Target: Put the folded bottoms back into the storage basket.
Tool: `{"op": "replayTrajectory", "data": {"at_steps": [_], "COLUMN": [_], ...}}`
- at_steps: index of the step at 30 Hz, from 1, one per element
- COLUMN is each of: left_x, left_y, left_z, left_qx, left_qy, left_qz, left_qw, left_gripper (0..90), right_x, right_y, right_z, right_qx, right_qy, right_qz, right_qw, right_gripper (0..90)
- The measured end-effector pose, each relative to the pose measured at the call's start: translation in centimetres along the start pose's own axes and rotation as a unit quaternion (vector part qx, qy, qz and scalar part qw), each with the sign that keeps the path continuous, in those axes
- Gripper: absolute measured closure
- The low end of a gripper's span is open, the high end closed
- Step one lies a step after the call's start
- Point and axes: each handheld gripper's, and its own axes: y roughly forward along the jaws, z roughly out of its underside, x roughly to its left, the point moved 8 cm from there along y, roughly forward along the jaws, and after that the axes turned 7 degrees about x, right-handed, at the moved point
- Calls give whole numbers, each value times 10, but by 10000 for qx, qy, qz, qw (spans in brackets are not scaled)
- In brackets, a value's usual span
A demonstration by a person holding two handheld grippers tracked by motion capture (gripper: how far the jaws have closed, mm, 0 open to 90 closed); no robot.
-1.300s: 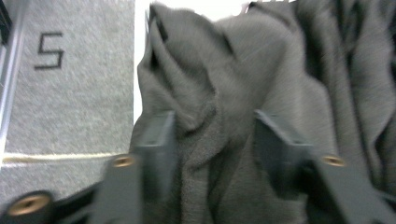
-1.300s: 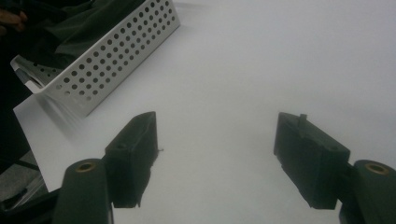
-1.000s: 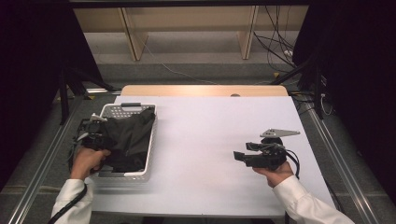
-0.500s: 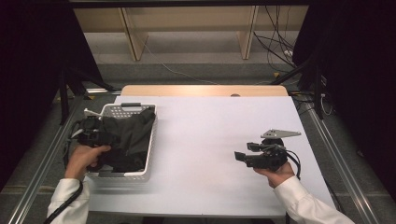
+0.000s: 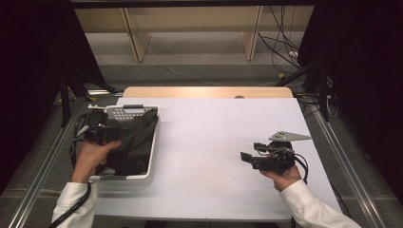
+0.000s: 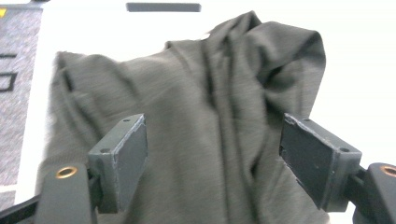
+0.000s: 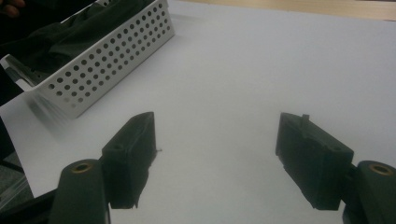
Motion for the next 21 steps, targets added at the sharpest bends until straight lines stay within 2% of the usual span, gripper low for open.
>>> {"op": "replayTrajectory", "data": {"at_steps": [3,4,10,13,17,21], "left_x": [-16,-23,-54,-69,-87,-99], "left_y": [-2,-3,-4,-2,2,10], "left_z": [-3,-4,-4,-2,2,7], "left_qx": [-194,-247,-409,-493,-560,-634], "left_qy": [1,62,453,586,801,856], "left_qz": [328,412,601,801,1087,1201], "left_qw": [9993,9988,9963,9938,9893,9870], "left_gripper": [209,204,160,153,154,154], "right_x": [0,0,2,3,4,4], "right_y": [-1,-1,-4,-5,-7,-9], "right_z": [0,1,0,1,2,3], "right_qx": [-26,-41,-130,-176,-237,-307], "right_qy": [-5,-19,-71,-88,-100,-98], "right_qz": [-2,0,24,21,36,30], "right_qw": [10000,10000,9999,9998,9997,9995], "right_gripper": [289,288,262,247,238,237]}}
